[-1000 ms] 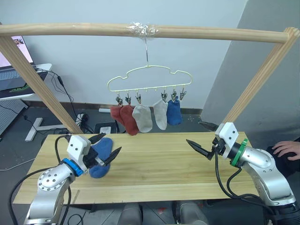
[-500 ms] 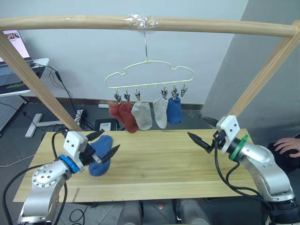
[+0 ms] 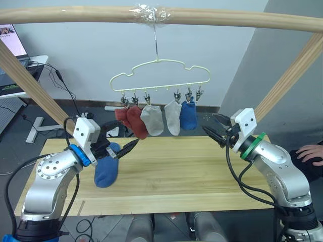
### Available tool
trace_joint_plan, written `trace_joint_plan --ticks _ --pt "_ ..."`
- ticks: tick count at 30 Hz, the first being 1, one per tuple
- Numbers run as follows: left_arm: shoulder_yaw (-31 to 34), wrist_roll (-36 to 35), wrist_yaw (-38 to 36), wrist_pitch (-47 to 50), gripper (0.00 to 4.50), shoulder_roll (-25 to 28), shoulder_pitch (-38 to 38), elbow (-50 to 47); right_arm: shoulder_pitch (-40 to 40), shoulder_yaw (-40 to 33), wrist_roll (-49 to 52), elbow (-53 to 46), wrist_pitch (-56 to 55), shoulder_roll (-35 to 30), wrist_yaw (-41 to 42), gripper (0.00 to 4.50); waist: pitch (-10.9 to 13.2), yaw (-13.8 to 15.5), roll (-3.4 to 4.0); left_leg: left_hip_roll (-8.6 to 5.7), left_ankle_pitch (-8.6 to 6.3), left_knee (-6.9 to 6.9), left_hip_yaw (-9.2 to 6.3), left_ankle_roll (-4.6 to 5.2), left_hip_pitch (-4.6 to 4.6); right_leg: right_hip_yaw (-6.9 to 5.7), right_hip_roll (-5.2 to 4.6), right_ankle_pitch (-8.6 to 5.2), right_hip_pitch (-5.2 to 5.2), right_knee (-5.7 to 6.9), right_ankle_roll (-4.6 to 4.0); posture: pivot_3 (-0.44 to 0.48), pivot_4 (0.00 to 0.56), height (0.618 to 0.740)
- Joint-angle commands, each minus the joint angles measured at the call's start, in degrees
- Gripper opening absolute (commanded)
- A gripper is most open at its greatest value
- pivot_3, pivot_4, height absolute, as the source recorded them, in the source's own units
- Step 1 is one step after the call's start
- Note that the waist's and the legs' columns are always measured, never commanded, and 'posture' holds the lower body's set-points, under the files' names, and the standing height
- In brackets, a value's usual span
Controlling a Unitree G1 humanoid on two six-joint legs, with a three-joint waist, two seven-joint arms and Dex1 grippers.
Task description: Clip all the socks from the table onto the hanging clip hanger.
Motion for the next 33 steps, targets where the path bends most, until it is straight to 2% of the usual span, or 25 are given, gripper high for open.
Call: trace_joint_plan --ticks 1,7,10,12,23,33 --pt "-0.34 -2.35 -0.83 2.43 4.5 1.43 -1.72 -4.11 -2.79 -0.27 -0.37 -2.58 1.34 1.18 -2.67 2.93 0.23 0.01 0.02 0.0 0.0 0.0 0.0 0.0 -0.02 0.0 0.0 0.0 -0.01 0.0 0.0 0.013 0.229 0.735" --pt "-1.91 -3.53 -1.6 4.94 4.5 1.66 -5.92 -4.64 -5.67 0.75 -1.28 -2.75 3.51 3.22 -5.82 2.93 0.43 -0.1 0.04 0.0 0.0 -0.01 -0.01 0.0 -0.07 -0.01 0.0 0.0 -0.05 -0.03 0.01 -0.005 0.232 0.735" --pt "-2.75 -3.74 -1.66 5.65 4.5 1.41 -7.94 -4.31 -6.5 1.09 -1.59 -2.53 3.96 4.39 -6.85 2.28 0.57 -0.14 0.04 0.0 0.0 -0.03 -0.01 0.0 -0.08 -0.01 0.0 0.0 -0.05 -0.04 0.01 -0.005 0.233 0.735" --pt "-3.1 -3.87 -1.78 5.88 4.5 1.35 -8.84 -4.09 -7.01 1.44 -2.0 -2.31 4.24 5.06 -7.45 1.63 0.75 -0.15 0.02 0.0 0.0 -0.03 -0.01 0.0 -0.08 -0.01 0.0 0.0 -0.05 -0.04 0.01 -0.007 0.236 0.735" --pt "-5.06 -4.93 -3.15 6.74 4.5 0.53 -14.25 -2.23 -13.91 2.5 -5.87 2.63 8.08 11.11 -15.11 1.63 1.36 -1.04 -0.05 -0.01 -0.01 -0.11 -0.01 -0.01 -0.12 -0.01 0.01 0.06 -0.13 -0.05 0.17 -0.02 0.256 0.735" --pt "-5.51 -4.69 -4.62 6.07 4.5 0.26 -15.95 -0.54 -15.68 1.78 -6.87 4.79 9.16 14.32 -17.68 1.63 1.53 -1.34 -0.04 0.0 0.0 -0.42 0.01 -0.01 -0.25 0.0 0.01 0.12 -0.46 -0.03 0.27 -0.025 0.263 0.735"
